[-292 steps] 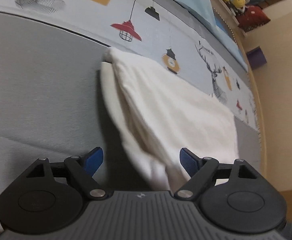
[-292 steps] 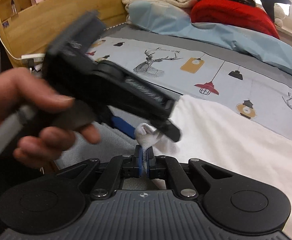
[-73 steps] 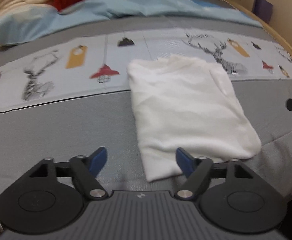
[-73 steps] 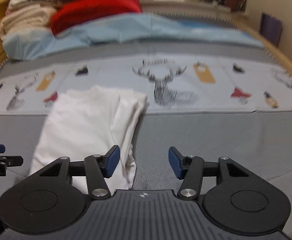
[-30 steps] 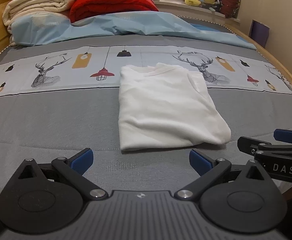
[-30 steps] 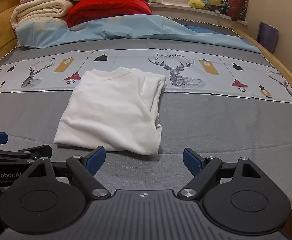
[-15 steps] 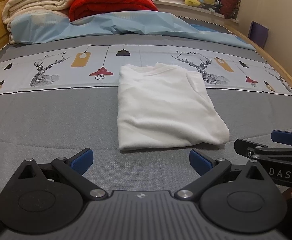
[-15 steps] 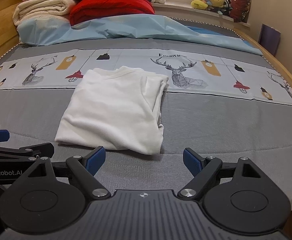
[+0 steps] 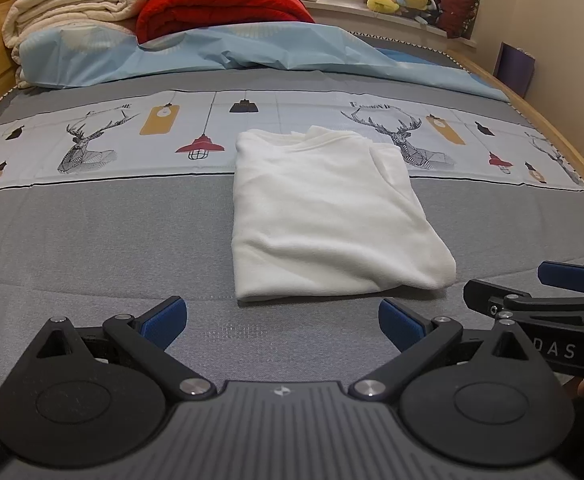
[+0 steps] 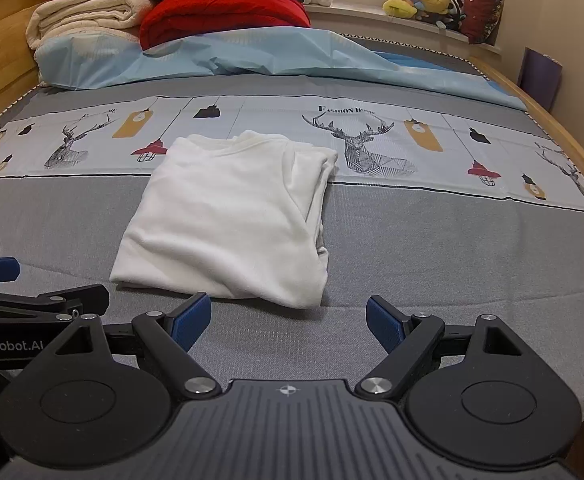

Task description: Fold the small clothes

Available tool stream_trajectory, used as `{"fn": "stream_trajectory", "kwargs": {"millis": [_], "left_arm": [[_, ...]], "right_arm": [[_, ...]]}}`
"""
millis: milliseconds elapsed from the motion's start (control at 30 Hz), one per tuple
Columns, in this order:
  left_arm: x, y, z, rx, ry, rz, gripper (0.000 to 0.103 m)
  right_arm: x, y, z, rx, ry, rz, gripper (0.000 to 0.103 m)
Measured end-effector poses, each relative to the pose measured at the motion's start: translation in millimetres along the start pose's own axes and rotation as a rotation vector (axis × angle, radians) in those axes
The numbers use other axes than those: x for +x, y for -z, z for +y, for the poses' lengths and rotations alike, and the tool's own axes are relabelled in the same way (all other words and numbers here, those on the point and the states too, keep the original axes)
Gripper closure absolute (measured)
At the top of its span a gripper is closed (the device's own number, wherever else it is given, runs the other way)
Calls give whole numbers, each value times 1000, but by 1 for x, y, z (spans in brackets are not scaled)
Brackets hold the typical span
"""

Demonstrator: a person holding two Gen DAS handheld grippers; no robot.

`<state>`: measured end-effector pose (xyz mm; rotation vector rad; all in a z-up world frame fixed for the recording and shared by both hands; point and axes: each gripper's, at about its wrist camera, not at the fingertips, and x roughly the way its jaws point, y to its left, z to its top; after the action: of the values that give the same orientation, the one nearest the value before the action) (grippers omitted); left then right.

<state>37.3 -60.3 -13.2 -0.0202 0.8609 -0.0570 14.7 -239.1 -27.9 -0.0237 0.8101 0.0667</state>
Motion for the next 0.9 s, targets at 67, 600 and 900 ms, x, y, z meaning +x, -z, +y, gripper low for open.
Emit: {"fn": "stream_trajectory", "kwargs": {"millis": [67, 600, 900], "left_arm": [[0, 0, 0, -1, 1, 1, 1], [0, 0, 1, -1, 2, 3, 1], [2, 2, 1, -4, 2, 6, 1]], "right_arm": [[0, 0, 0, -1, 0, 0, 18], [0, 0, 1, -1, 1, 2, 18], [4, 5, 0, -4, -2, 7, 18]]}}
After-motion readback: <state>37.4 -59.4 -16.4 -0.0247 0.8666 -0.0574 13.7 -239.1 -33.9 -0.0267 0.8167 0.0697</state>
